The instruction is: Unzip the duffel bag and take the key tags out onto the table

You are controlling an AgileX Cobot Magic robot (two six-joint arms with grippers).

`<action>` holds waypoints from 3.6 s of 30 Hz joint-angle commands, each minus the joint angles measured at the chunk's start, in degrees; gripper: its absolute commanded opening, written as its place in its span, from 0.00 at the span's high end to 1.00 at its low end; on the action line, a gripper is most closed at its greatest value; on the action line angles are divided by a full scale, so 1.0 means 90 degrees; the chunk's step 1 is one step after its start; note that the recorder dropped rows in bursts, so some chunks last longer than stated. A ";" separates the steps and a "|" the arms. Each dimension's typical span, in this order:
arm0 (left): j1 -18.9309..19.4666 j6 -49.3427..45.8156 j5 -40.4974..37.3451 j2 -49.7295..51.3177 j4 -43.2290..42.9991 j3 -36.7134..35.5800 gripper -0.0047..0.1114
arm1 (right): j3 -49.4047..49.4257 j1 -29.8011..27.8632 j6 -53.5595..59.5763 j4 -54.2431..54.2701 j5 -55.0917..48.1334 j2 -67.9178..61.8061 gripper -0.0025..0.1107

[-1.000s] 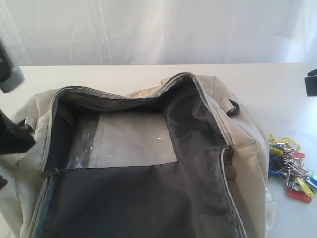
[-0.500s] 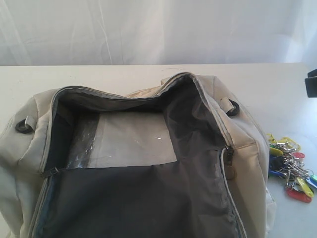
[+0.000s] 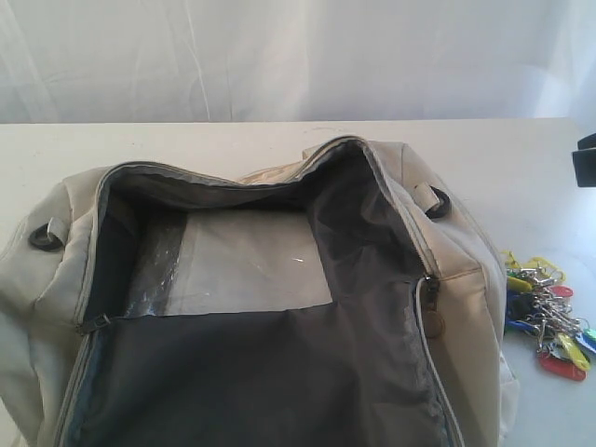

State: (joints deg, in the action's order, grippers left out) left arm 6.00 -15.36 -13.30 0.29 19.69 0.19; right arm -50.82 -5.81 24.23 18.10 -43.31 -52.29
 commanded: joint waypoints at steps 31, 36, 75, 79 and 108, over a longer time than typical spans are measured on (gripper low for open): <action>0.0003 0.1563 0.0023 -0.0032 -0.1634 -0.0021 0.96 | 0.0003 0.0005 0.0066 0.0034 0.0007 0.0022 0.98; 0.0003 0.1563 0.0023 -0.0032 -0.1634 -0.0021 0.96 | 0.0003 0.0005 0.0066 0.0034 0.0007 0.0022 0.98; 0.0003 0.1547 -0.0002 -0.0032 -0.1634 -0.0021 0.96 | 0.2752 0.0956 0.0066 -0.0124 0.2669 0.2598 0.98; 0.0003 0.1547 -0.0002 -0.0032 -0.1634 -0.0021 0.96 | 0.4100 0.0956 0.0001 -0.0065 0.3640 0.3734 0.98; 0.0003 0.1547 -0.0002 -0.0032 -0.1634 -0.0021 0.96 | 0.5647 -0.0466 -0.1060 0.0002 0.2571 0.5810 0.98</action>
State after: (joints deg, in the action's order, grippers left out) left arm 6.00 -1.93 -13.15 0.29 4.86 0.19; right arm -0.33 -9.68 15.17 18.10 -20.38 -1.26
